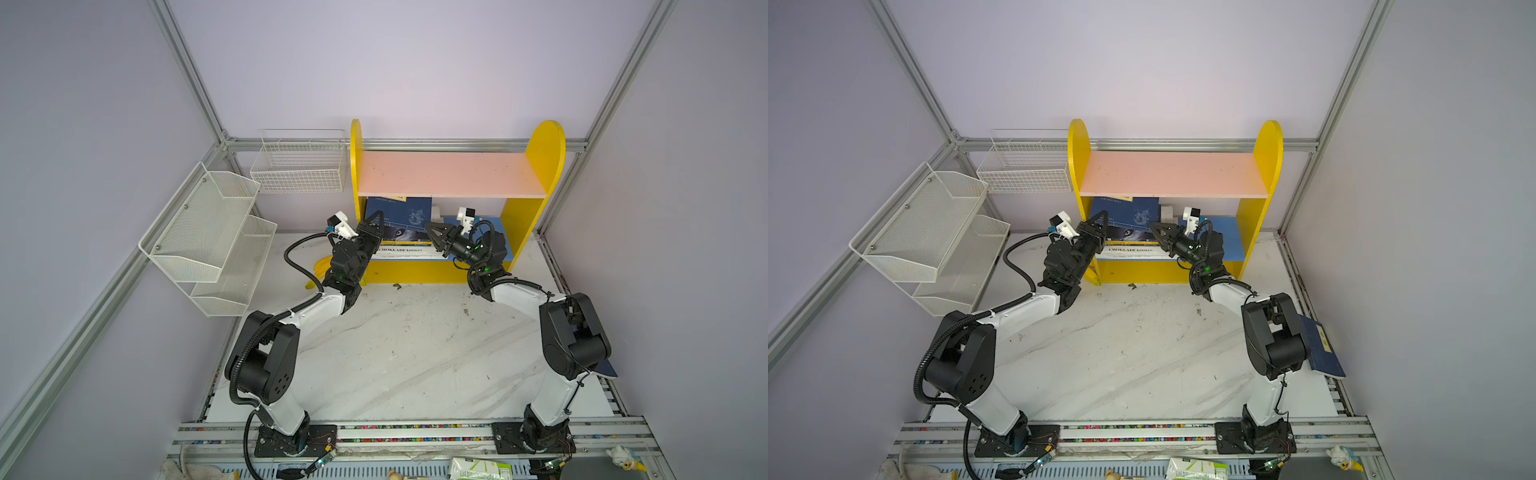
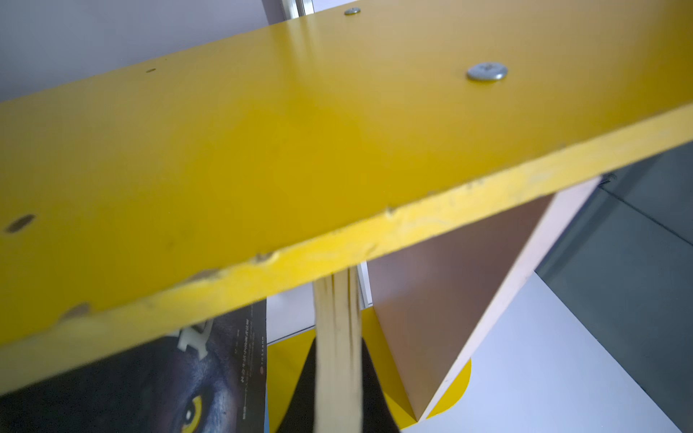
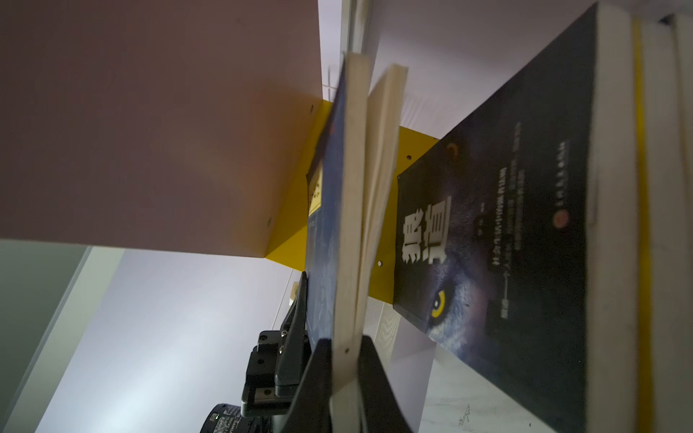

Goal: Stacking books/files
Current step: Place the book at the bookshelf.

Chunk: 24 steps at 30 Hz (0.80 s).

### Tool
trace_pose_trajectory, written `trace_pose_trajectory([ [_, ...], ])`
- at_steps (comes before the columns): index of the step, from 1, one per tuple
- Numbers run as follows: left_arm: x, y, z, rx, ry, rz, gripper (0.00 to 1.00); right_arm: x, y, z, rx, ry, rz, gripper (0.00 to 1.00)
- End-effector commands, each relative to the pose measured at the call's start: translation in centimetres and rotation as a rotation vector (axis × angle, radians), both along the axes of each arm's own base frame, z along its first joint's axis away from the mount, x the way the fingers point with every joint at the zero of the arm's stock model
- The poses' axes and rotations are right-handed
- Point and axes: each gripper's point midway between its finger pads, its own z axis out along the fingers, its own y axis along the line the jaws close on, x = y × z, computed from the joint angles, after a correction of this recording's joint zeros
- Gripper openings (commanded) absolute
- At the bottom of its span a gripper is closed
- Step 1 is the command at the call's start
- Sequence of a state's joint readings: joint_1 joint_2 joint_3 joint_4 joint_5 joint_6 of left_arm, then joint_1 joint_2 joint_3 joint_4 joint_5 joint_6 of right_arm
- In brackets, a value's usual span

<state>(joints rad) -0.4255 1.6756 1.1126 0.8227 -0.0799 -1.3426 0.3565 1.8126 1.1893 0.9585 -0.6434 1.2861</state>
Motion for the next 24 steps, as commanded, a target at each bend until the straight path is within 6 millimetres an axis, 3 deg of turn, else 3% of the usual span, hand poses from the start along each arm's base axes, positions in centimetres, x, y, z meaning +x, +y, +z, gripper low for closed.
trace_pose_trajectory([
  [1,-1.6,0.0,1.3,-0.014,-0.066,-0.024,0.15,0.7,0.6,0.0,-0.037,-0.002,-0.003,0.09],
  [5,-2.3,0.6,0.2,0.029,-0.023,-0.005,0.39,1.6,0.5,-0.5,-0.111,0.011,-0.017,0.06],
  [11,-3.4,2.6,-2.0,0.125,0.09,0.055,0.66,3.0,0.3,-1.8,-0.225,0.042,-0.054,0.05],
  [15,-4.2,4.4,-3.3,0.177,0.135,0.08,0.69,3.6,0.8,-2.2,-0.244,0.036,-0.013,0.05],
  [16,-5.0,5.2,-2.5,0.177,0.124,0.09,0.69,3.7,0.9,-2.3,-0.247,0.034,0.002,0.05],
  [24,-7.8,10.4,-4.3,0.241,0.185,0.211,0.7,4.5,-0.1,-2.5,-0.261,0.035,0.014,0.05],
])
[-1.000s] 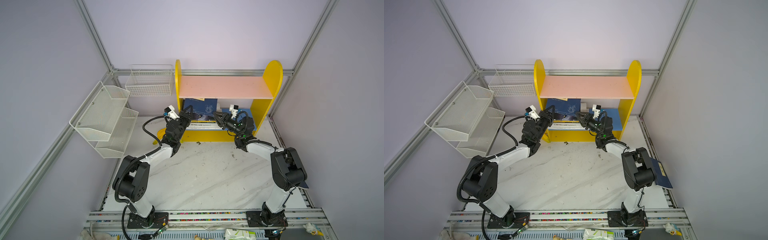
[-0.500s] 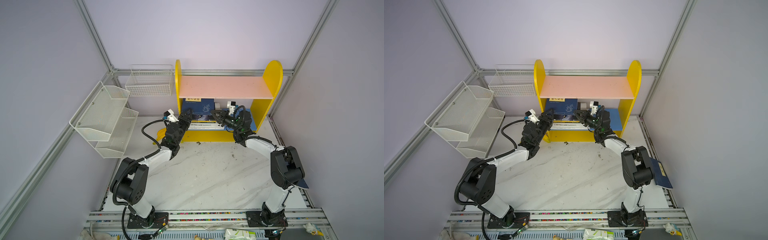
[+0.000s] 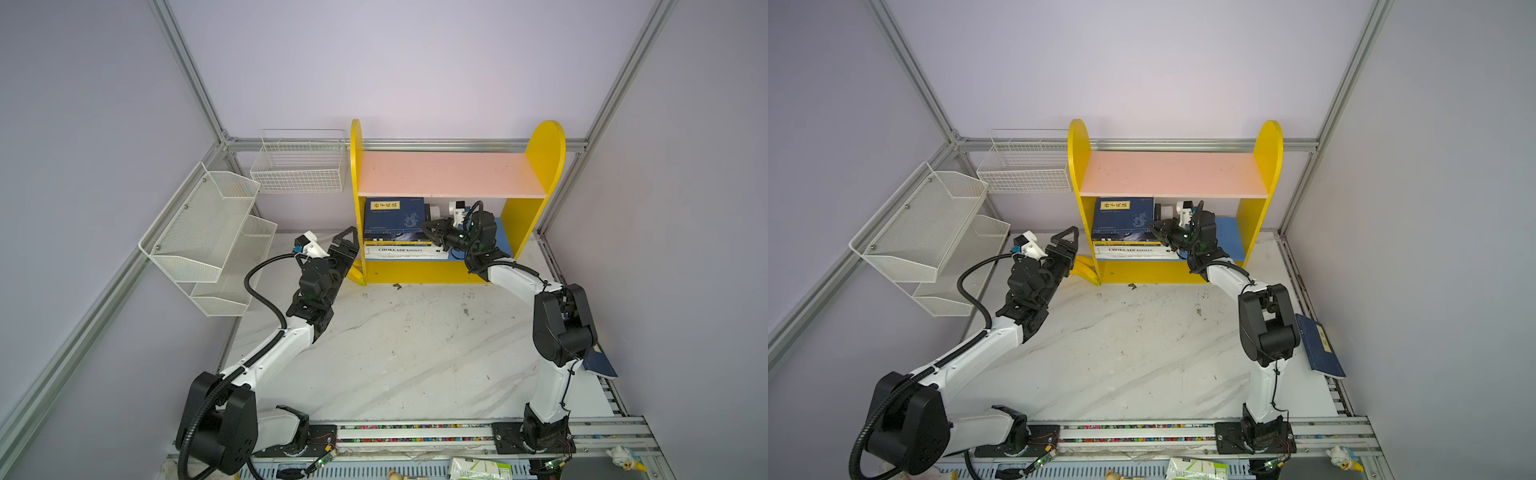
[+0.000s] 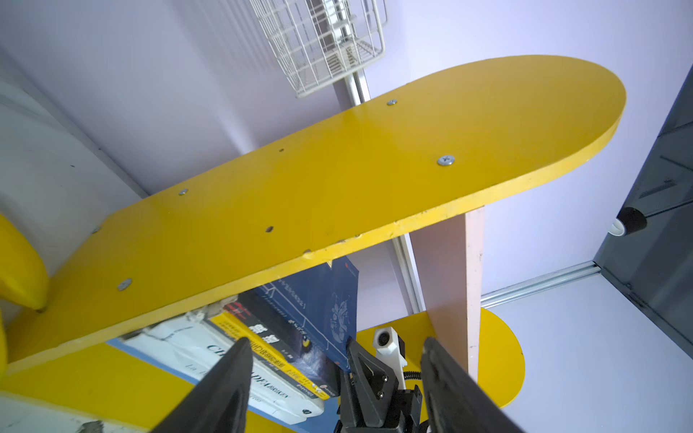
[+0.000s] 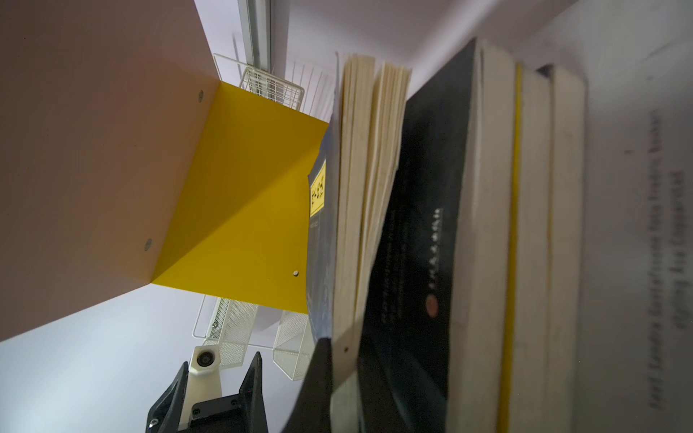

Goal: Stacking books/files
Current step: Place the book at the bookshelf.

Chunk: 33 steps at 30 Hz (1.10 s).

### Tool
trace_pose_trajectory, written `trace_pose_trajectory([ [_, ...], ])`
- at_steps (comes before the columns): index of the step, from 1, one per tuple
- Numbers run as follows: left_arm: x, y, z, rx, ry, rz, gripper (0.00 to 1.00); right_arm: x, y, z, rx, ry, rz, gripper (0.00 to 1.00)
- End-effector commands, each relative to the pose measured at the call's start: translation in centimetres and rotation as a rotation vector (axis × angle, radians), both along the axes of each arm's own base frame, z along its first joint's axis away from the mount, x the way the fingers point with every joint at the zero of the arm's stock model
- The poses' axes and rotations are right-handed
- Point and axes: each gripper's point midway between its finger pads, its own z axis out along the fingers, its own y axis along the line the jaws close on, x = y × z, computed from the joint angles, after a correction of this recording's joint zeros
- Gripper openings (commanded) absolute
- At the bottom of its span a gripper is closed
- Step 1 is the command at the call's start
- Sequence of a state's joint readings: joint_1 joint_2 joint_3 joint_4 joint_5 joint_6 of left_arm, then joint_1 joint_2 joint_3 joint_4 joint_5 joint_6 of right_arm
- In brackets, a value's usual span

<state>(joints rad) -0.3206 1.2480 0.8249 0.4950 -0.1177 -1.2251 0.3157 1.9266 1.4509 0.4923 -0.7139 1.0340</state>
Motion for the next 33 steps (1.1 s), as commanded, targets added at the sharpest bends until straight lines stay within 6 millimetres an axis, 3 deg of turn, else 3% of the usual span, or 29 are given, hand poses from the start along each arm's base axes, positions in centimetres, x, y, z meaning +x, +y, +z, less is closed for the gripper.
trace_pose_trajectory([
  [1,-1.0,2.1,-2.1,0.071,0.046,0.06,0.7,0.0,-0.3,1.6,-0.012,-0.052,0.017,0.05],
  [7,-1.6,3.0,-2.0,0.101,0.047,0.08,0.7,-0.5,-0.6,2.8,-0.001,-0.074,0.039,0.04],
  [15,-1.2,2.9,-2.1,0.105,0.046,0.076,0.72,-0.7,-0.5,2.4,0.002,-0.057,0.043,0.04],
  [18,-0.9,2.7,-2.0,0.127,0.044,0.074,0.78,-0.9,-0.1,2.5,0.003,-0.058,0.053,0.04],
  [24,0.2,1.9,-1.1,0.257,0.015,0.037,1.0,-1.2,1.0,2.2,-0.006,-0.052,0.073,0.04],
  [33,3.0,0.7,-2.0,0.312,-0.018,-0.113,1.0,-1.7,1.6,1.9,-0.009,-0.048,0.082,0.04],
])
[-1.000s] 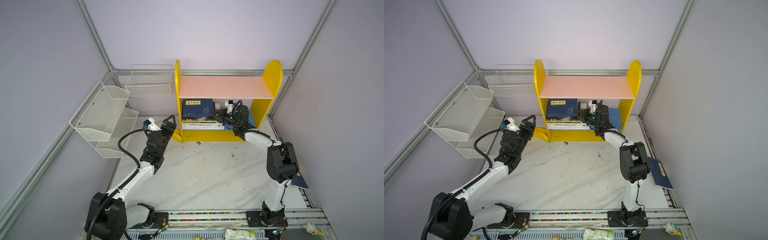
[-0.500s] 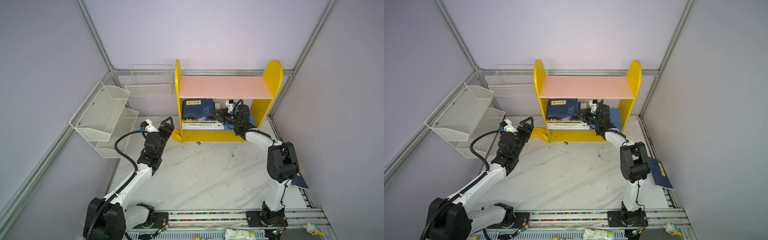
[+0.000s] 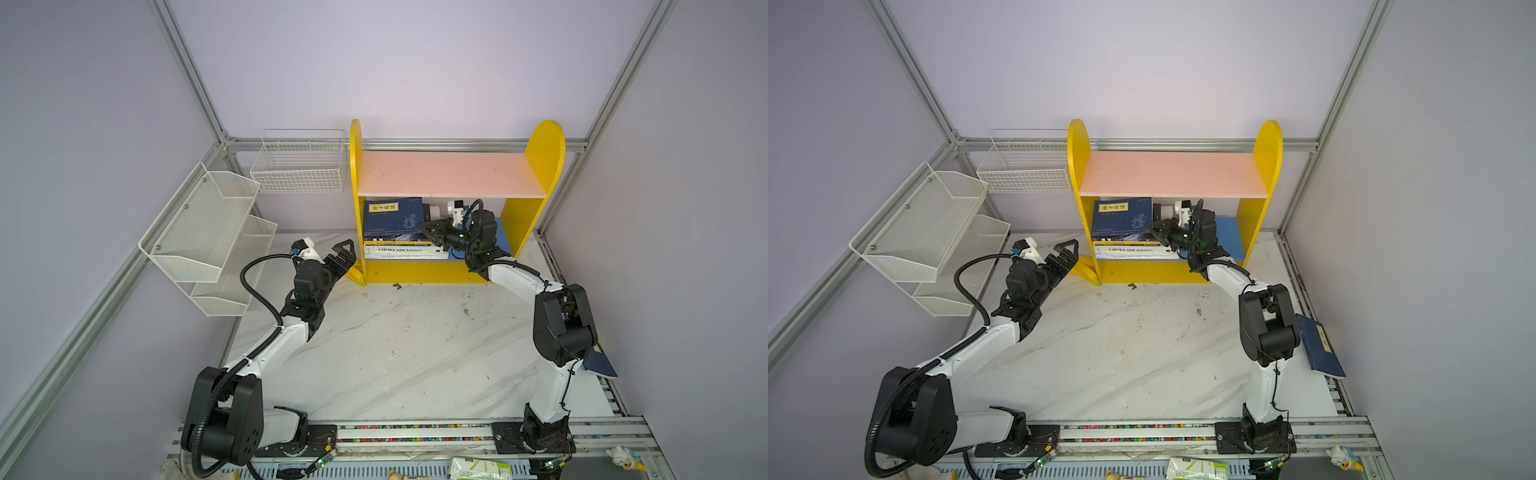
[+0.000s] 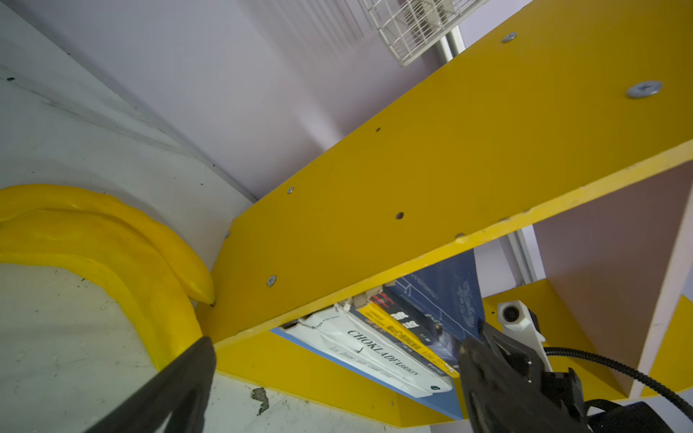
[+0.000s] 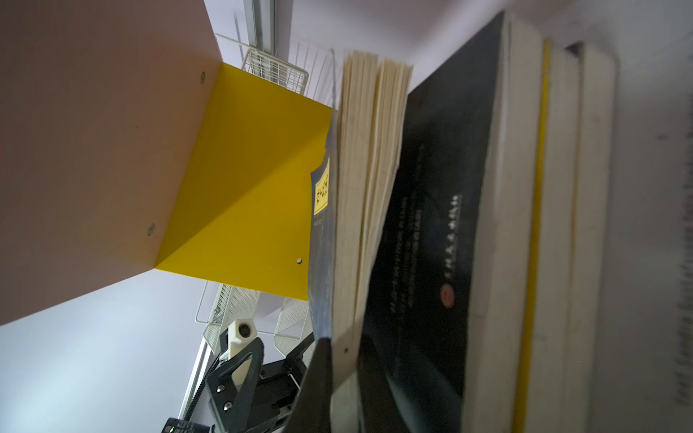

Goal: Stacking books/files
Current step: Place the book at the bookshelf.

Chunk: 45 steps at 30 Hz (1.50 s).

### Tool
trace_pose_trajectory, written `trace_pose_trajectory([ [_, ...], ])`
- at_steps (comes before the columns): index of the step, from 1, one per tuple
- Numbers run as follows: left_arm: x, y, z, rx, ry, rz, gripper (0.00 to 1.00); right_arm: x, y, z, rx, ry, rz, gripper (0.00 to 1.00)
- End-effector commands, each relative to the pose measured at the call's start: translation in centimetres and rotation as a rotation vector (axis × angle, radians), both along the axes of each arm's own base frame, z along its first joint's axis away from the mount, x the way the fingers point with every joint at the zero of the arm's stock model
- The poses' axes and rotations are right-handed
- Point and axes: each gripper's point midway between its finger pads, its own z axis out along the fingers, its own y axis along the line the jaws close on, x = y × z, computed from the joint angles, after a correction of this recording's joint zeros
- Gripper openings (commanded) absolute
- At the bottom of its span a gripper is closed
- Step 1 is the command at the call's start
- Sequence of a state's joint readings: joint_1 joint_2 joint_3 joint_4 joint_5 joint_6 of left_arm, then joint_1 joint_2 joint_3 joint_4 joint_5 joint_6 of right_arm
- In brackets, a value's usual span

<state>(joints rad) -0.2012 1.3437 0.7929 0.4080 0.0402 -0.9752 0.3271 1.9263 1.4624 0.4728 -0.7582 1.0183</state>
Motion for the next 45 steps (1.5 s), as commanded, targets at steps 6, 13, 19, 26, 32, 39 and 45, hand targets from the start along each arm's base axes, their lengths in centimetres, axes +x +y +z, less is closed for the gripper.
trace_pose_trajectory([
  [6,2.4,-2.2,5.0,0.023,-0.148,-0.134,1.0,-0.8,0.4,1.3,-0.02,-0.036,0.014,0.04],
  [13,2.4,-2.7,6.7,0.013,-0.224,-0.161,1.0,-0.8,0.5,0.6,-0.036,-0.02,0.004,0.04],
  [19,2.9,-3.5,7.9,0.007,-0.268,-0.197,1.0,-1.5,0.9,0.6,-0.058,-0.024,0.002,0.04],
  [26,4.4,-4.0,8.0,0.031,-0.272,-0.207,1.0,-1.5,1.0,0.1,-0.068,-0.013,-0.005,0.04],
  [32,5.9,-4.2,7.6,0.054,-0.259,-0.194,1.0,-1.8,1.2,-0.4,-0.095,-0.013,-0.008,0.05],
  [39,7.4,-4.6,6.7,0.065,-0.237,-0.182,1.0,-1.7,1.3,-0.9,-0.113,-0.004,-0.017,0.05],
  [45,8.0,-4.8,4.6,0.087,-0.155,-0.152,1.0,-1.7,1.3,-1.2,-0.118,0.001,-0.018,0.05],
])
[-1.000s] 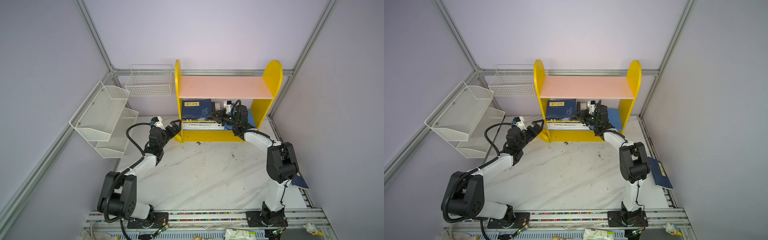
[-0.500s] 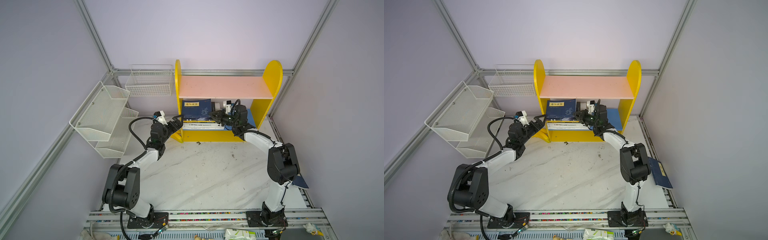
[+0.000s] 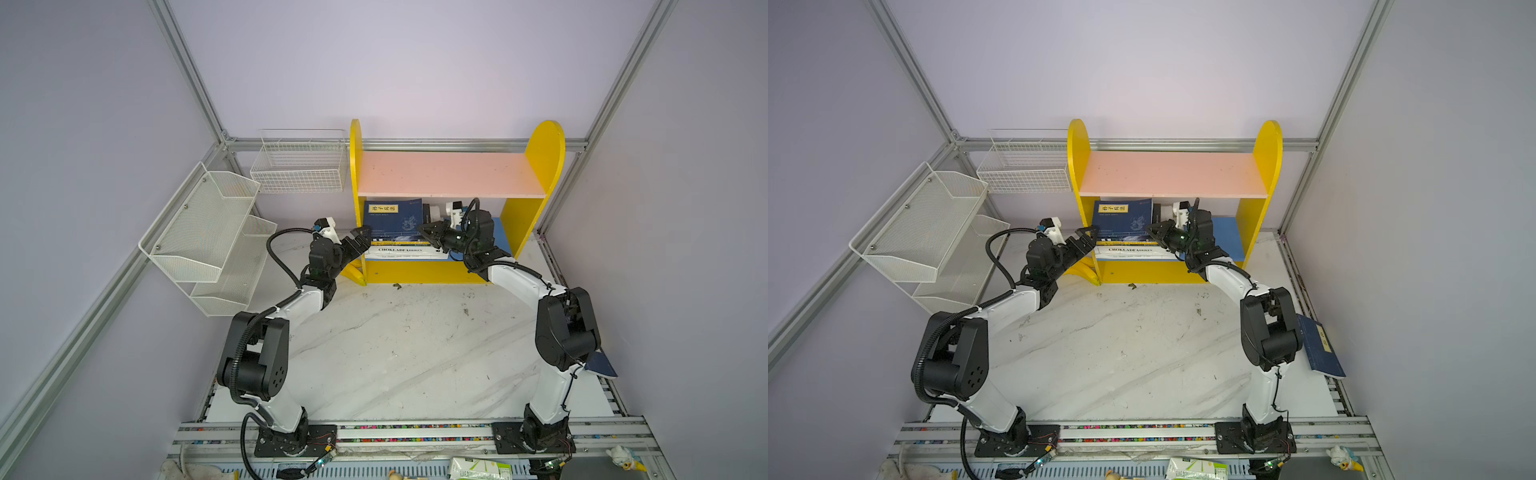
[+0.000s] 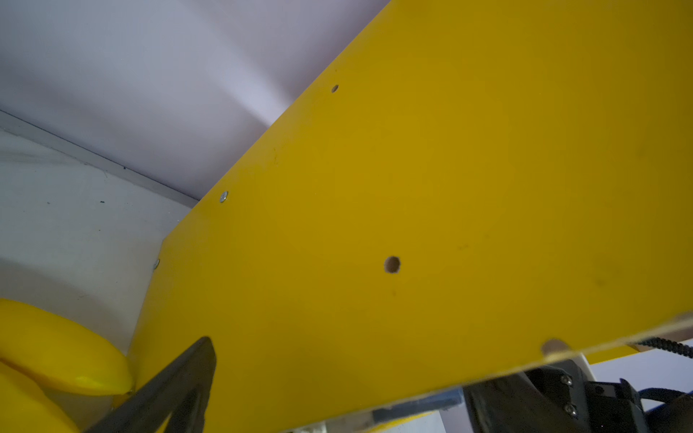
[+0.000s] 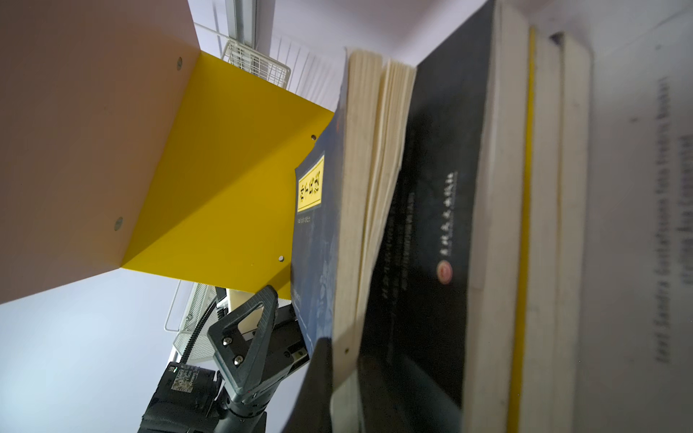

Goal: Stacking books/files
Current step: Place the book at the bookshelf.

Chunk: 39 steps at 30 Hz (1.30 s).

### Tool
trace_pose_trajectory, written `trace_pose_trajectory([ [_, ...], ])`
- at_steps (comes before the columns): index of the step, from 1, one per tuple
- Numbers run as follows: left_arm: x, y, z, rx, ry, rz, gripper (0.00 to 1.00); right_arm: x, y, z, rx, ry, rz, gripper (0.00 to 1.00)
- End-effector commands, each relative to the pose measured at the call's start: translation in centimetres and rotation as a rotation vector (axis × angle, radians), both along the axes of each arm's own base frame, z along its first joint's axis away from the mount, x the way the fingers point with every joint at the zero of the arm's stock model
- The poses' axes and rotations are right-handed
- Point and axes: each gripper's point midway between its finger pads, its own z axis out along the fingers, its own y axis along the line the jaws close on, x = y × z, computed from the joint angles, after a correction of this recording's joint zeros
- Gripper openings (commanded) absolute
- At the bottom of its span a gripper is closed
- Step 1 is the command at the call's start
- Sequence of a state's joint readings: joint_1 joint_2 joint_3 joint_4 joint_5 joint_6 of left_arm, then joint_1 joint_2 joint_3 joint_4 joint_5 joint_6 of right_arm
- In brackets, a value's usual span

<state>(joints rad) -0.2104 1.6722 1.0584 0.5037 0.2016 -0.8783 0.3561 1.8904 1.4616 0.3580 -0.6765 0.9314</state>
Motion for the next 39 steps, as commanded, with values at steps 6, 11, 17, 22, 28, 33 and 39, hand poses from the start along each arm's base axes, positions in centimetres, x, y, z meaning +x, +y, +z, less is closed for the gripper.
trace_pose_trajectory([
  [6,1.4,0.9,2.1,0.039,0.005,0.089,1.0,-1.1,0.8,-0.6,-0.056,0.0,0.016,0.08],
  [11,1.7,1.4,0.3,0.057,0.07,0.117,1.0,-0.9,0.5,-0.4,-0.076,-0.006,-0.001,0.19],
  [17,1.9,1.7,-0.7,0.07,0.103,0.136,1.0,-0.1,-0.4,0.1,-0.154,-0.037,-0.058,0.44],
  [22,1.9,2.0,-1.1,0.075,0.118,0.153,1.0,0.9,-0.9,1.1,-0.201,-0.07,-0.102,0.47],
  [28,1.8,2.3,-1.5,0.076,0.13,0.171,1.0,2.0,-2.3,2.8,-0.244,-0.115,-0.183,0.52],
  [33,1.9,2.4,-1.8,0.072,0.136,0.178,1.0,2.7,-3.1,4.3,-0.273,-0.159,-0.224,0.53],
  [39,1.6,2.7,-1.3,0.068,0.122,0.191,1.0,2.2,-4.0,5.5,-0.298,-0.205,-0.261,0.53],
])
